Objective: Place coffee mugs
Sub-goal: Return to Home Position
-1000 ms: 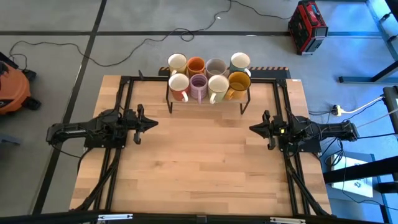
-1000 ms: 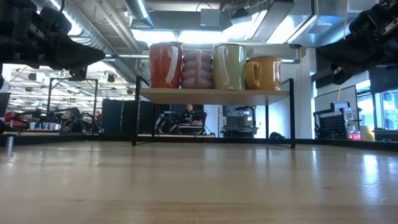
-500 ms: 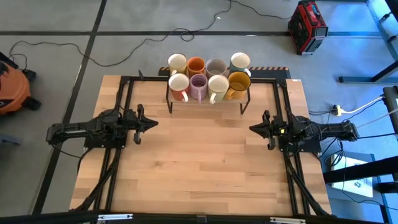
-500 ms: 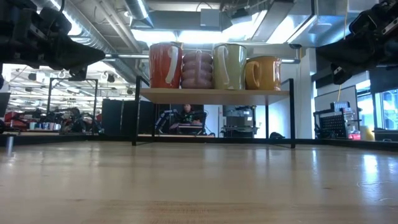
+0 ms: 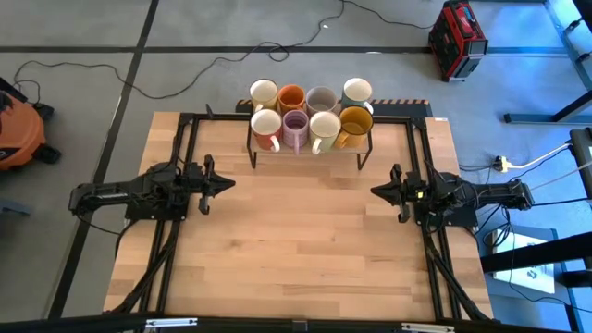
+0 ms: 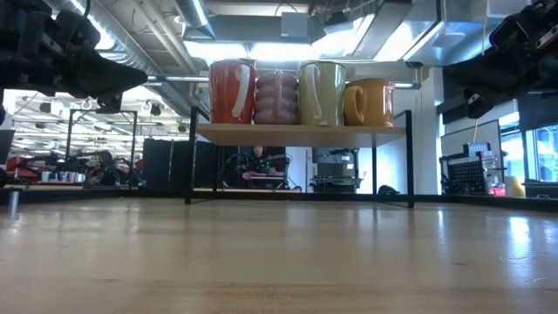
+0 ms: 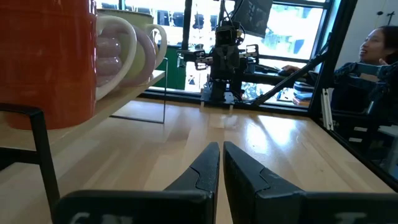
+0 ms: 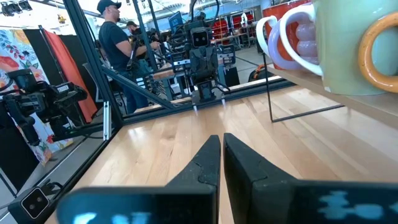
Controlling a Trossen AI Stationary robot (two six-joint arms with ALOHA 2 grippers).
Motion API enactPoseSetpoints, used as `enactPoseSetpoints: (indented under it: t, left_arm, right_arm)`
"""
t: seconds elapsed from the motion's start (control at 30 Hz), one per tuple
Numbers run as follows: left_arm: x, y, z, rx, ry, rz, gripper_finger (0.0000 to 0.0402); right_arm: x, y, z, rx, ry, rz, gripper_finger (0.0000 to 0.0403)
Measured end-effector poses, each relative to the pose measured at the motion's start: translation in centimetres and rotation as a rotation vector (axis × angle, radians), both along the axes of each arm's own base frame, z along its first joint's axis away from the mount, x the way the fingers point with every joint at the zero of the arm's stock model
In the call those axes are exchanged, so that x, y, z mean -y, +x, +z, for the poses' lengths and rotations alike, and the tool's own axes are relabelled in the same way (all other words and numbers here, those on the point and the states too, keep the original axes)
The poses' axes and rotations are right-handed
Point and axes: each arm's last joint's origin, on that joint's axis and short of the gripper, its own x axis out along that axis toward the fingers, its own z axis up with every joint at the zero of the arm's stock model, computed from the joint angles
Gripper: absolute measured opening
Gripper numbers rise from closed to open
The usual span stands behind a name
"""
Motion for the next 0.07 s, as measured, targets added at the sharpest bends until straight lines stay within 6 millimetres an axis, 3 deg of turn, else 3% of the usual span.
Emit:
enactPoseSetpoints:
  t: [0.07]
  left_arm:
    - [0.00, 0.00, 0.00, 0.000, 0.000, 0.000, 0.0016]
  right_arm:
    - [0.00, 0.00, 0.00, 0.000, 0.000, 0.000, 0.0010]
